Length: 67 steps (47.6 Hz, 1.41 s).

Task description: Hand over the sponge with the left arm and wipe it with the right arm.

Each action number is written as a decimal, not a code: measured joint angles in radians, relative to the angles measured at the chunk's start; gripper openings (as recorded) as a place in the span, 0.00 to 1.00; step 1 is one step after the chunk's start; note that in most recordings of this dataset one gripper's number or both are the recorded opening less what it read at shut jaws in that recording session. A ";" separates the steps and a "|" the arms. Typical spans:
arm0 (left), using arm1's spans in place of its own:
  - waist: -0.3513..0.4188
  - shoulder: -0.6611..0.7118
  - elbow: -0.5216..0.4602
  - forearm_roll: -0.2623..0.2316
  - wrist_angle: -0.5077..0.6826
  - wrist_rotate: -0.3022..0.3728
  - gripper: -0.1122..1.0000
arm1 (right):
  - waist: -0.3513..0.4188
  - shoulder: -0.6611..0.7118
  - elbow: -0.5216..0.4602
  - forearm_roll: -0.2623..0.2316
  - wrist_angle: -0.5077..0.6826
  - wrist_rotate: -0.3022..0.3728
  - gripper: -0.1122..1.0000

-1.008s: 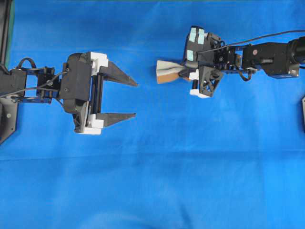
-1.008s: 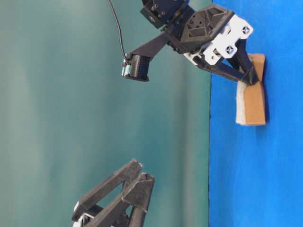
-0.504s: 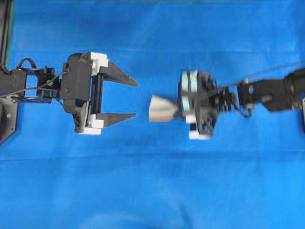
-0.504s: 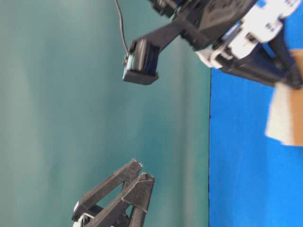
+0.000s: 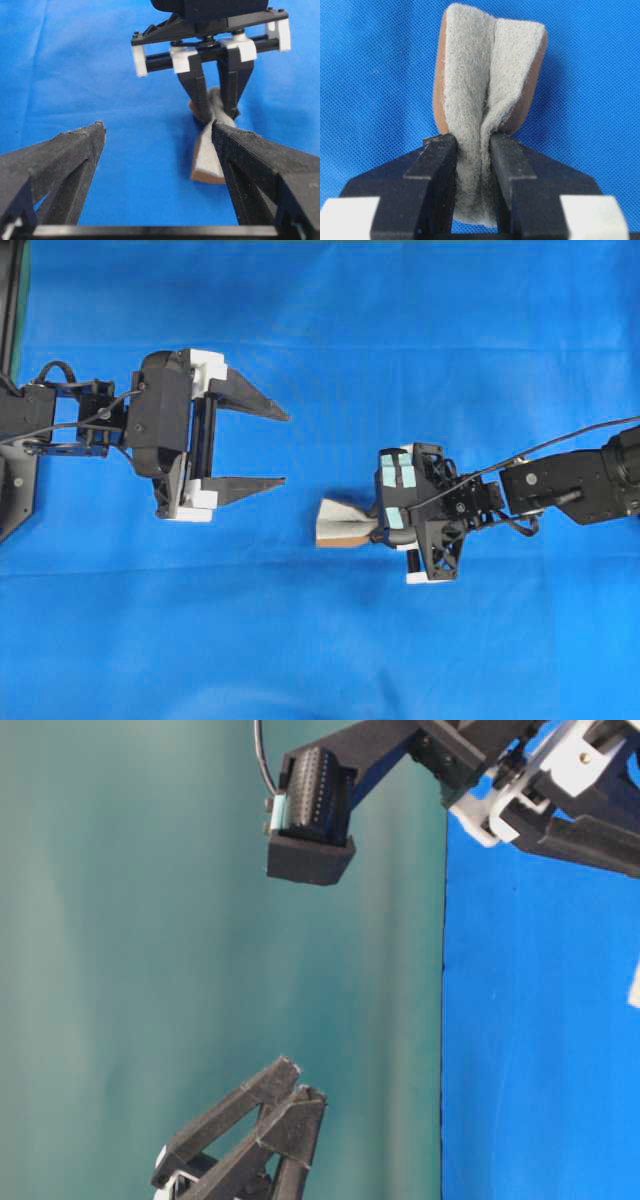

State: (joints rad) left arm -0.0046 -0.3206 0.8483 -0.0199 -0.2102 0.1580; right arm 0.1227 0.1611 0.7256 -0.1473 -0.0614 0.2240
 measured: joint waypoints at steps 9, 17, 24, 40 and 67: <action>0.000 0.000 0.000 0.000 0.000 0.000 0.86 | -0.051 0.000 -0.002 -0.012 0.021 -0.006 0.34; -0.003 0.002 -0.002 0.000 0.000 0.000 0.86 | -0.146 -0.002 -0.002 -0.044 0.028 -0.009 0.34; -0.006 0.002 0.000 0.000 0.000 0.000 0.86 | -0.232 -0.002 -0.002 -0.087 0.028 -0.012 0.33; -0.008 0.000 0.000 0.000 -0.002 0.000 0.86 | -0.302 0.000 -0.002 -0.117 -0.006 -0.014 0.33; -0.009 0.000 0.000 0.000 -0.002 0.000 0.86 | -0.275 0.000 -0.002 -0.115 -0.028 -0.003 0.33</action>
State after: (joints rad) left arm -0.0138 -0.3206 0.8483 -0.0199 -0.2117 0.1580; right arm -0.1519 0.1611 0.7240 -0.2623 -0.0890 0.2209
